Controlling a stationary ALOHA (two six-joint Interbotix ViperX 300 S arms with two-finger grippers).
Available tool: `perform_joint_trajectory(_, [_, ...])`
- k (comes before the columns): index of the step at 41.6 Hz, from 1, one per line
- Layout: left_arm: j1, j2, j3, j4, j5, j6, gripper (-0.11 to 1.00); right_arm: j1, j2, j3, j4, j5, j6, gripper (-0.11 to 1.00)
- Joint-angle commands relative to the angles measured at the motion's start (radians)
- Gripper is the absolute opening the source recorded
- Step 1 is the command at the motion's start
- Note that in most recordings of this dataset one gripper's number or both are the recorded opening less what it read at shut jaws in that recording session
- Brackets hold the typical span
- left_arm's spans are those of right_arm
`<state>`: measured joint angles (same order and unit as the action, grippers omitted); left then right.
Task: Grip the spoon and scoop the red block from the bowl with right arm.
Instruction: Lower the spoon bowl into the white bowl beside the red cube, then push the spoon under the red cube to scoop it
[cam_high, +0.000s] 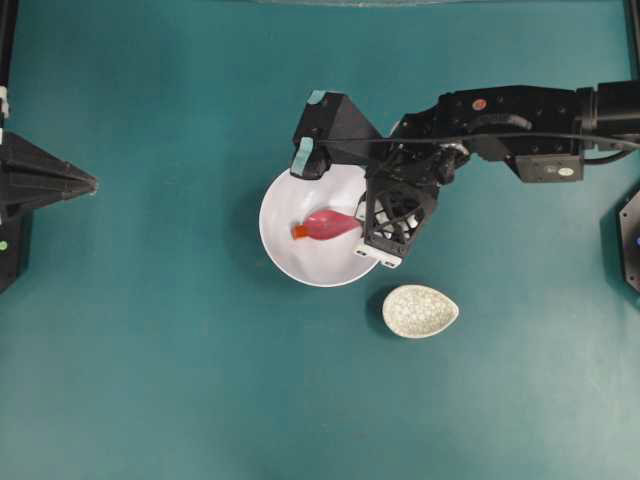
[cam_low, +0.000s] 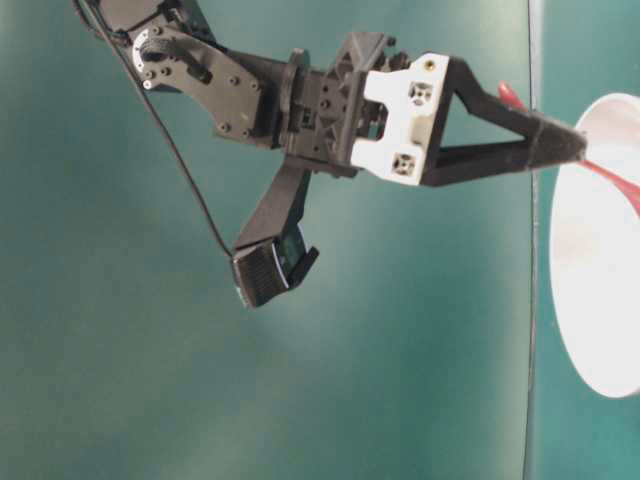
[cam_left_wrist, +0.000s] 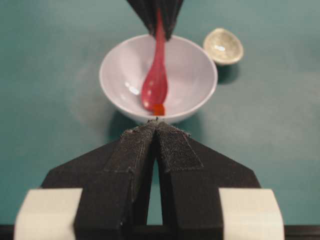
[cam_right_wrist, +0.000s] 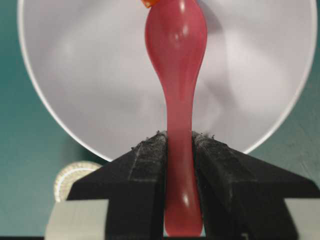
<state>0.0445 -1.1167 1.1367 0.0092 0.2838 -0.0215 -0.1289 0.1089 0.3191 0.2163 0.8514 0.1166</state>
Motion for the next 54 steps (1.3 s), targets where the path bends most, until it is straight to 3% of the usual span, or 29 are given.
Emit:
perform_joint_trajectory(1, [0.003,0.005,-0.029,0.003,-0.009,0.000,0.03,0.008,-0.014,-0.029,-0.002,-0.008,-0.002,0.23])
perform_joint_trajectory(36, [0.003,0.011,-0.028,0.002,-0.005,0.000,0.03,0.028,-0.012,-0.031,-0.002,-0.153,0.000,0.23])
perform_joint_trajectory(54, [0.003,0.009,-0.028,0.002,-0.003,0.000,0.03,0.028,-0.021,-0.017,-0.002,-0.164,0.005,0.23])
